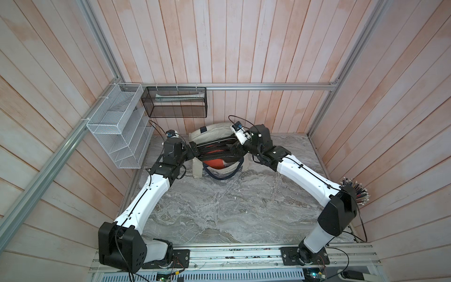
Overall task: Remove the ping pong set from the canvas bag
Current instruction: Pick up the ping pong set from the canvas bag.
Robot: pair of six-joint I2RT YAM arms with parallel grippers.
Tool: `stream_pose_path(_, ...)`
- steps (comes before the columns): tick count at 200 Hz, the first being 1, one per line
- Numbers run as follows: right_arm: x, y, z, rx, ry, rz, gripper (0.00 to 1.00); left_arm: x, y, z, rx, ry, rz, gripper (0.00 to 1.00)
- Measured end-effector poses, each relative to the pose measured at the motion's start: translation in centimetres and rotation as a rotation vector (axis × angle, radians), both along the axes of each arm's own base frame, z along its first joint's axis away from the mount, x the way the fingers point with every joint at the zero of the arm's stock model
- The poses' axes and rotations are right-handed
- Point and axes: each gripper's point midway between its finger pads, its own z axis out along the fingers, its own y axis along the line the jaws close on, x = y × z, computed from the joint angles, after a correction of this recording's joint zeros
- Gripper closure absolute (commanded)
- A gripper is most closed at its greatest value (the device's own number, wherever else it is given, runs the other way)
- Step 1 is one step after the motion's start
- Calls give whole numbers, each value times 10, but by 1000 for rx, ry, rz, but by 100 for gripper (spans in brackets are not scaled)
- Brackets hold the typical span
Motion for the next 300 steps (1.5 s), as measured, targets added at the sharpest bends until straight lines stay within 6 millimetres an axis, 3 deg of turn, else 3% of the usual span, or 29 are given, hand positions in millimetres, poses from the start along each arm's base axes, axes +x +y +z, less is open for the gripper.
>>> stream_pose_path(17,-6,21,-9,-37,18,70,4,-2,1,-6,-8,26,7,3)
stream_pose_path(42,-8,42,-24,-89,47,151,6,-4,0,-11,-31,44,14,16)
stream_pose_path(85,-13,62,-48,-164,102,251,6,-13,-3,-32,-45,99,5,33)
stream_pose_path(108,-17,70,-54,-197,115,287,8,-15,-4,-29,-59,93,7,53)
stream_pose_path(123,-16,73,-58,-213,120,298,11,-15,-6,-27,-63,90,-2,72)
stream_pose_path(141,-15,75,-67,-235,132,305,13,-16,-8,-27,-72,91,-13,85)
stream_pose_path(165,-10,75,-83,-271,148,297,13,-18,-10,-30,-75,94,-19,85)
stream_pose_path(182,-5,73,-95,-301,154,278,13,-18,-10,-33,-74,97,-19,79)
stream_pose_path(207,3,70,-106,-340,151,248,16,-19,-10,-35,-81,101,-17,78)
stream_pose_path(227,7,72,-109,-356,144,240,34,-19,-10,-37,-80,103,-17,78)
stream_pose_path(254,0,78,-113,-375,148,259,80,-18,-10,-36,-86,95,-15,100)
stream_pose_path(269,-4,81,-114,-393,142,280,99,-18,-10,-36,-82,91,-18,100)
stream_pose_path(300,-7,84,-114,-407,132,306,100,-17,-7,-37,-79,91,-7,100)
